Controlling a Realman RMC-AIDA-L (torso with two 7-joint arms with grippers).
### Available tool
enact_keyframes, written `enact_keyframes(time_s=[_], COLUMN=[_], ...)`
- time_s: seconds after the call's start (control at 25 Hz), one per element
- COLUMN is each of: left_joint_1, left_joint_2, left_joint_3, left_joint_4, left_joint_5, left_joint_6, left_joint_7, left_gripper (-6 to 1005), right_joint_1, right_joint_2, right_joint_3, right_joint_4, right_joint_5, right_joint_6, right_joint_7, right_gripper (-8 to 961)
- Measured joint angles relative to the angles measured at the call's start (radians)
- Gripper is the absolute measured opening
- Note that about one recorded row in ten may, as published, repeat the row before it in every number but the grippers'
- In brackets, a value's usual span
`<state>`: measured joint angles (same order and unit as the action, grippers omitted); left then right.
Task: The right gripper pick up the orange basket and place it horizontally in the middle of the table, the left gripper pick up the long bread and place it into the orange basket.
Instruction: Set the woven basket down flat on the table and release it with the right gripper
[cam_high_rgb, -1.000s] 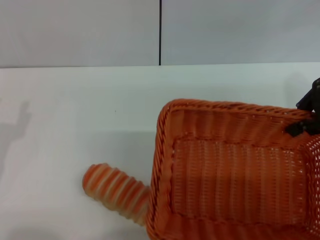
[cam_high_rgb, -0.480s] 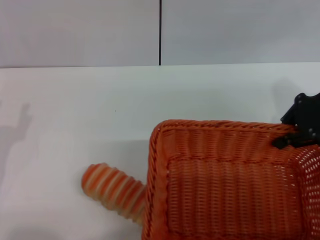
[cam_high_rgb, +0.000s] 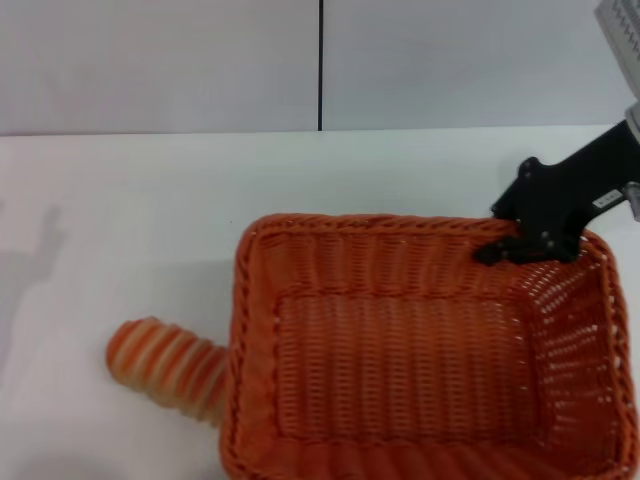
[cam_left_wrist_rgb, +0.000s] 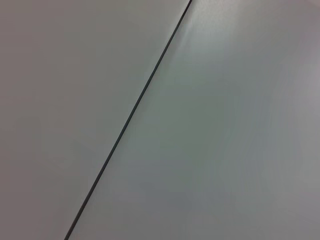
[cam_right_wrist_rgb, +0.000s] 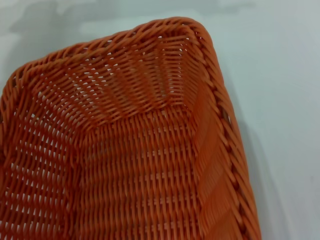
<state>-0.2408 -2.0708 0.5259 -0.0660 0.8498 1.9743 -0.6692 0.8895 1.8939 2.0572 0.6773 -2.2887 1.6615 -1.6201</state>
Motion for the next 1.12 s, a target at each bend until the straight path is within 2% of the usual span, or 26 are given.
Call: enact_keyframes(time_s=[0.24,0.6,0.76,1.0,1.12], left_joint_1=[0.007,0.007,0.0,-0.011,-0.011], left_joint_2=[0.0,0.0,0.0,0.0,0.0], left_joint_3=[0.0,0.0,0.005,0.01,0.011], left_joint_4=[0.0,0.0,0.0,0.0,0.0], left_joint_5=[0.0,0.0,0.0,0.0,0.0], left_joint_6=[0.0,-0.004,-0.004,-0.004,-0.002], left_joint_7=[0.0,0.001,0.0,-0.002,-0.002], left_gripper=[758,756,755,754,754], right_joint_1=[0.005,-0.077,-0.108,-0.106,-0.105], right_joint_2=[0.002,-0.009,-0.022,-0.025,-0.034], right_joint_3=[0.002,0.067,0.083,0.077,0.101], right_joint_4=[-0.003,0.128,0.158,0.159,0.171], right_joint_5=[0.049,0.053,0.049,0.006,0.002], right_joint_6=[0.0,0.103,0.141,0.14,0.142], right_joint_7=[-0.024,-0.018,-0.016,-0.015,-0.015], right_gripper=[137,137,138,138,138])
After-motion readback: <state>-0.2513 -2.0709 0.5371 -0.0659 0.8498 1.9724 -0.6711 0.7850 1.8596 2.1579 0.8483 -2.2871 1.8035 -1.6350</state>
